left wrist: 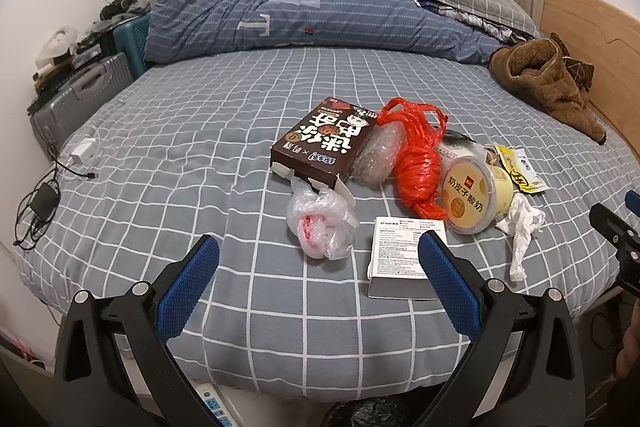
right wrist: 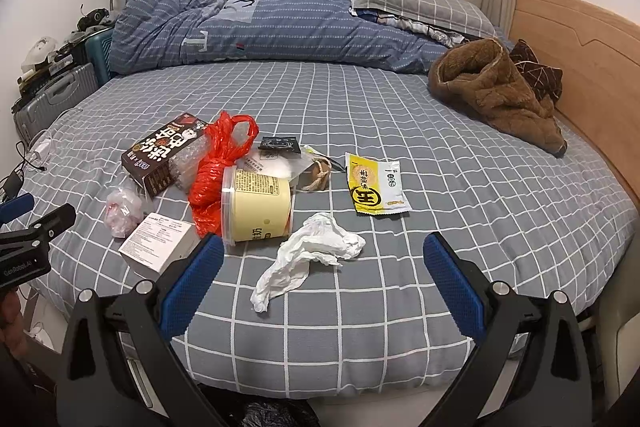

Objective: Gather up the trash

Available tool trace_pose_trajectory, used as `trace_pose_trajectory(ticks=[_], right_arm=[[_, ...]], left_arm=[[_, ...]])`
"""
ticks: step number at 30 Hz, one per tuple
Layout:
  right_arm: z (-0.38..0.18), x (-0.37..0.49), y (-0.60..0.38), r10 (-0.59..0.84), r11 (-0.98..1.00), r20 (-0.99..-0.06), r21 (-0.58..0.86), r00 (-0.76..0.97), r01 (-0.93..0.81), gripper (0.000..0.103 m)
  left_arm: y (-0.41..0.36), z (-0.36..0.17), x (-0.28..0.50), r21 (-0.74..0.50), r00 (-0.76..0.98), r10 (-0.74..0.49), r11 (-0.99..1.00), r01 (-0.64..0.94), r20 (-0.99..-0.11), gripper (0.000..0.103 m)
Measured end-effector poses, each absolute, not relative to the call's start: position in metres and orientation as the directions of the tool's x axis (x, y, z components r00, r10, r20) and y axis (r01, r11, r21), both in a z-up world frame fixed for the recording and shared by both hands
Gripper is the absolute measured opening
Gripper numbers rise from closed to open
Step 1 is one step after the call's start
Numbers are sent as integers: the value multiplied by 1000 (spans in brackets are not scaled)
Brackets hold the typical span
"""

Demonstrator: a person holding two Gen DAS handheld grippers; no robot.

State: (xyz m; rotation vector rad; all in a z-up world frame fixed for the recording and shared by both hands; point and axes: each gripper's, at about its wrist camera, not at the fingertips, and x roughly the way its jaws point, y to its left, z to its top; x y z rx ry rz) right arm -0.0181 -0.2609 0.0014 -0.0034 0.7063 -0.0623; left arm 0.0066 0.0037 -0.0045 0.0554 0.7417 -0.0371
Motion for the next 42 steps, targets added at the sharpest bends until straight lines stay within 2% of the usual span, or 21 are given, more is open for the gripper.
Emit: trace_pose_trajectory(ticks=[42], right_arm=[[3, -17, -263, -62, 998, -646, -22, 761, 63, 96]], left_arm=[[3, 2, 6, 34, 745, -16, 998, 52, -667, 97]])
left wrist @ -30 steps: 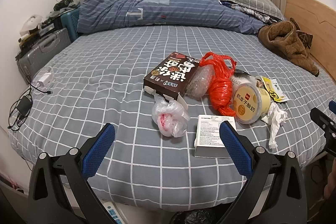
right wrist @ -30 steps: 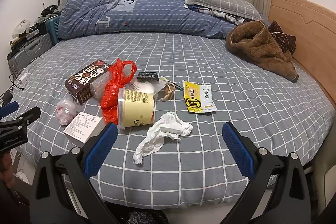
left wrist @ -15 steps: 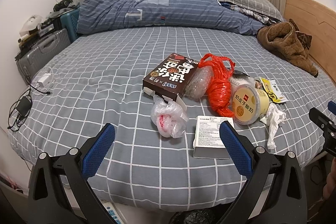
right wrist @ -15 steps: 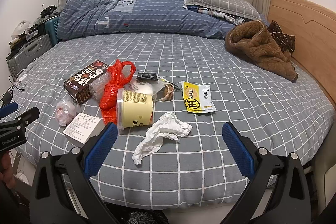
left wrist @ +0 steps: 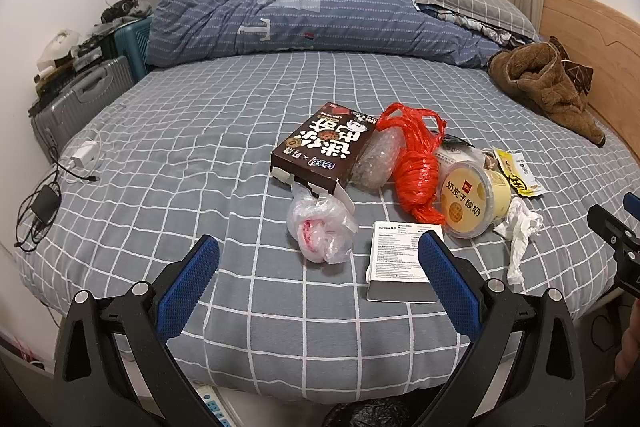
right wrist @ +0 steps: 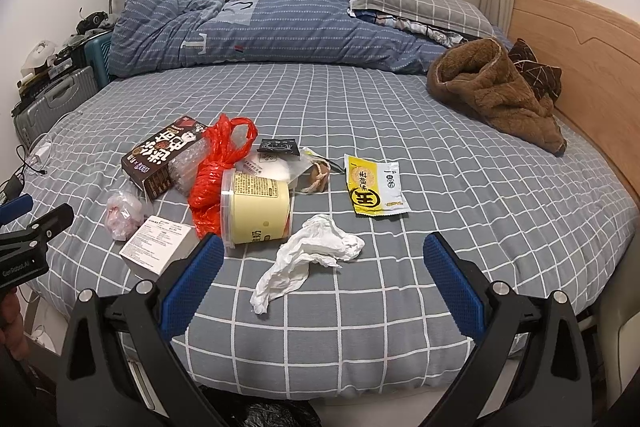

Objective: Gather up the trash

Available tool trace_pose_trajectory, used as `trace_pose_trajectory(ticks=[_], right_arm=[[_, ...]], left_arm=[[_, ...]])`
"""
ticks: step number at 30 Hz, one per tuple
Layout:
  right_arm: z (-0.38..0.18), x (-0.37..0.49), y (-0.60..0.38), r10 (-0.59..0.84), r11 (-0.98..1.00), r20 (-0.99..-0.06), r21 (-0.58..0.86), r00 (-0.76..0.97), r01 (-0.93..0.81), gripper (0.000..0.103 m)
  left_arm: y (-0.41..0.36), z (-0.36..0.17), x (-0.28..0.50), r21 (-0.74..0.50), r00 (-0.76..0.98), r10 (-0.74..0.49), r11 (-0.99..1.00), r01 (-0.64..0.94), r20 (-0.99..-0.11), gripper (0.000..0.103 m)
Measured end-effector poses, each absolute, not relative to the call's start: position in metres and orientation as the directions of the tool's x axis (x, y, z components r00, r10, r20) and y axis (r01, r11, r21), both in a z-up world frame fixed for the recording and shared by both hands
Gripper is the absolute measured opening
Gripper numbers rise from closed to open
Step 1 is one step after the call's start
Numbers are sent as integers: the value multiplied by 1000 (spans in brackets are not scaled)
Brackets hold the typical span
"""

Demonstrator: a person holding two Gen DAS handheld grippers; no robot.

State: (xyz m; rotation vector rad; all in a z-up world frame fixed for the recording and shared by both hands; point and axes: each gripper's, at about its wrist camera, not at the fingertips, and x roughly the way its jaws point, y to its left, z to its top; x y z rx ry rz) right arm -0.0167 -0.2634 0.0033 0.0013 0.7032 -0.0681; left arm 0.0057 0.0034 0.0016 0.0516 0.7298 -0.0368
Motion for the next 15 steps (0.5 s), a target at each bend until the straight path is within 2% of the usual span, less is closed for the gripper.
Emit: trace_pose_trajectory(ticks=[15], right_arm=[[6, -12, -250, -44, 999, -643, -20, 764, 40, 96]], left_arm=[[4, 1, 7, 38, 741, -10, 998, 48, -671, 97]])
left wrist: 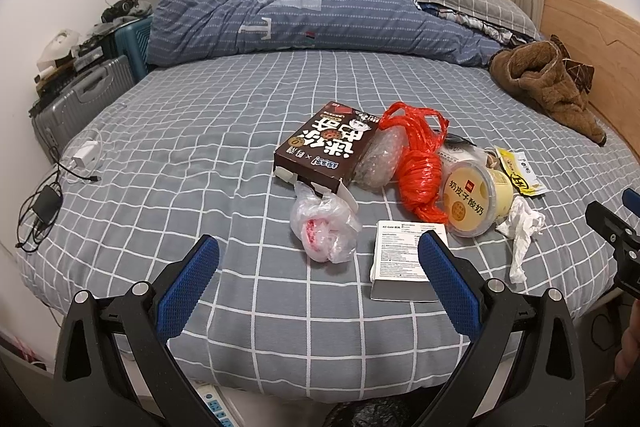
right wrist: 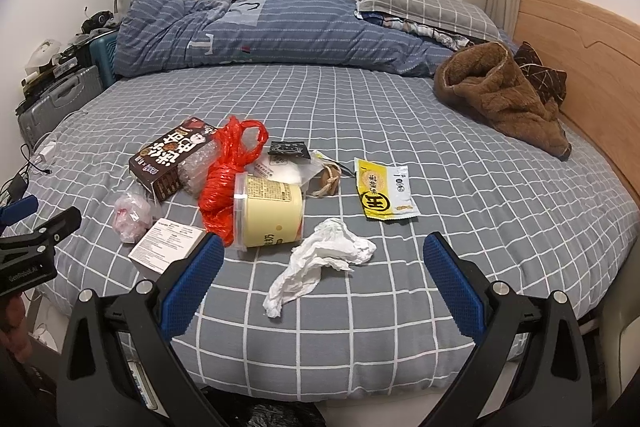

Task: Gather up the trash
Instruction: 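Grasp the clear plastic bag with the left tool while the right tool grasps the cream tub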

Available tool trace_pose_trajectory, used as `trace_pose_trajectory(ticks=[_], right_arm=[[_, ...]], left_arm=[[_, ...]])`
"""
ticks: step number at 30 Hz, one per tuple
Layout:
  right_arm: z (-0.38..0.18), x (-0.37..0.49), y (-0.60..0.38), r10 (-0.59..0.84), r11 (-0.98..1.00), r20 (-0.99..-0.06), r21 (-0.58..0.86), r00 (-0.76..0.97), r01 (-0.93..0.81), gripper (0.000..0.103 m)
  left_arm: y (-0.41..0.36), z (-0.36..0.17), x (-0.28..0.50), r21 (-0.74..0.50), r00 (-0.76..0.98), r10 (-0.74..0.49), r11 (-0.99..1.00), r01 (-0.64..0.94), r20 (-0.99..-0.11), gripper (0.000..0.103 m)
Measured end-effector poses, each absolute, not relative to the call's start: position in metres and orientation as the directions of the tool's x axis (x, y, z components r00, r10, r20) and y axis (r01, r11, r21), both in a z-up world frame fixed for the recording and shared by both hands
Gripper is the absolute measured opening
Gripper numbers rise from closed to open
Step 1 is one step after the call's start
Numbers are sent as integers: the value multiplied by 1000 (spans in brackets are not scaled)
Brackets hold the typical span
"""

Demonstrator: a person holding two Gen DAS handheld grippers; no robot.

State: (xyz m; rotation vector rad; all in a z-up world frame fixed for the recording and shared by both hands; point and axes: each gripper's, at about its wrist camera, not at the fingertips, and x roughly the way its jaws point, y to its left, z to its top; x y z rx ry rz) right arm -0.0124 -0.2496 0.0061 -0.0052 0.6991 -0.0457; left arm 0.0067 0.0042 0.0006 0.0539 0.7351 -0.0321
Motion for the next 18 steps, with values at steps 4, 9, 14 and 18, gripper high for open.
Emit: trace_pose_trajectory(ticks=[4, 9, 14, 18], right_arm=[[-1, -4, -237, -34, 999, -653, -26, 757, 23, 96], [-13, 11, -225, -24, 999, -670, -32, 742, 4, 96], [-27, 32, -222, -15, 1000, -693, -10, 721, 12, 96], [-38, 50, -219, 6, 1000, -718, 23, 696, 16, 96]], left_arm=[[7, -5, 13, 45, 731, -1, 998, 44, -682, 97], [12, -17, 28, 51, 712, 14, 998, 31, -702, 97], [16, -28, 50, 51, 688, 23, 998, 21, -725, 97], [15, -40, 67, 57, 672, 27, 998, 22, -740, 97]])
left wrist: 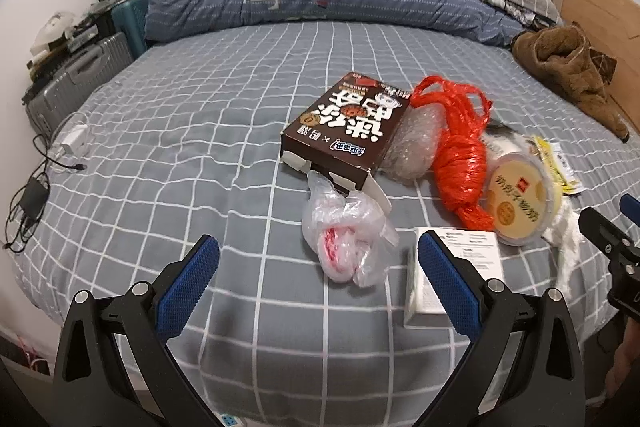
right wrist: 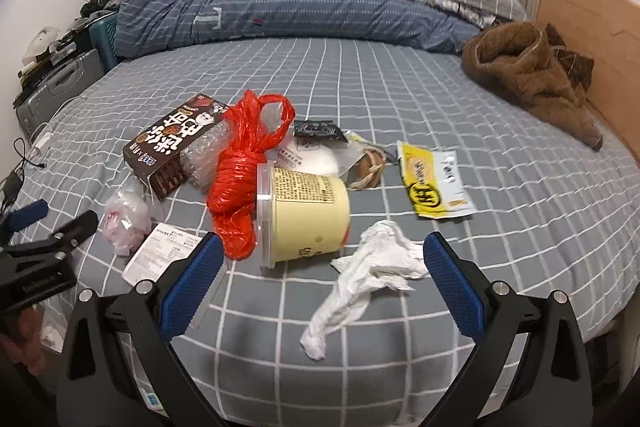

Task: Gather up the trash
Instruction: 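Grasp the clear plastic bag with the left tool while the right tool grasps the cream tub, then carry the plastic bag and cream tub with both tools over the black bin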

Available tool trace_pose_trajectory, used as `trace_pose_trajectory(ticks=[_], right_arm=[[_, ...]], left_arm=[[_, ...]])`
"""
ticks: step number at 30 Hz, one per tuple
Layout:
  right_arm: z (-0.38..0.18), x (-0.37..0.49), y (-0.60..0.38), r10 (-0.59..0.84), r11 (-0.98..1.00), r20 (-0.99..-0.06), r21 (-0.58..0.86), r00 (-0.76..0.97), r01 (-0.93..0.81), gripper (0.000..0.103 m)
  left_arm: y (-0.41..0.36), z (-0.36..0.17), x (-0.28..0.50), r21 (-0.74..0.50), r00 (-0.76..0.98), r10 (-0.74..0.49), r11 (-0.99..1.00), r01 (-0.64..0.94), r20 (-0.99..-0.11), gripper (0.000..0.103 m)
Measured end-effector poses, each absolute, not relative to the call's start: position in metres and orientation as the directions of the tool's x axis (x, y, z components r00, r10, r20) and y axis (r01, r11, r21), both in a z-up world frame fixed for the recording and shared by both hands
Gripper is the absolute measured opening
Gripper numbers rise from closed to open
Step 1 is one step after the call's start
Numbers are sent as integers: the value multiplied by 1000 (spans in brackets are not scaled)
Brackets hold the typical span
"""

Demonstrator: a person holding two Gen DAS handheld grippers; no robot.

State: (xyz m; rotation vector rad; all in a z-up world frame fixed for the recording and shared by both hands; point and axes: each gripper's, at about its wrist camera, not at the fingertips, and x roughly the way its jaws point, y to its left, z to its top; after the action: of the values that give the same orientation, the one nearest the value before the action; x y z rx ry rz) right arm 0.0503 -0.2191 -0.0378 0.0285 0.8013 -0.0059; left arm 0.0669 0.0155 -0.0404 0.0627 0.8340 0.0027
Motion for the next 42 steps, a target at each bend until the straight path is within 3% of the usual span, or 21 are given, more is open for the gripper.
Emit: trace_pose_trajectory(ticks=[9, 14, 26, 33, 35, 42], right_arm=[[-57, 88, -215, 13, 1000, -754, 18, 656, 1, 95], [-70, 102, -218, 29, 999, -783, 37, 622, 0, 88], [-87, 112, -222, 114, 991, -816, 131, 566, -10, 67], [-82, 108, -223, 107, 991, -805, 133, 583, 2, 66], [-78, 106, -222, 98, 992, -798, 123, 595, 1, 66], [-64, 98, -214, 80, 996, -772, 93, 630, -12, 66]], left_arm=[[18, -64, 98, 52, 629, 25, 998, 23, -777, 93], [13, -73, 109, 21, 604, -14, 998, 51, -797, 88], [5, -89, 120, -36, 571, -85, 995, 98, -817, 60], [5, -86, 118, -45, 573, -94, 994, 98, -814, 53], [5, -82, 117, -41, 582, -91, 994, 99, -808, 46], [3, -68, 110, -20, 605, -83, 994, 110, -792, 45]])
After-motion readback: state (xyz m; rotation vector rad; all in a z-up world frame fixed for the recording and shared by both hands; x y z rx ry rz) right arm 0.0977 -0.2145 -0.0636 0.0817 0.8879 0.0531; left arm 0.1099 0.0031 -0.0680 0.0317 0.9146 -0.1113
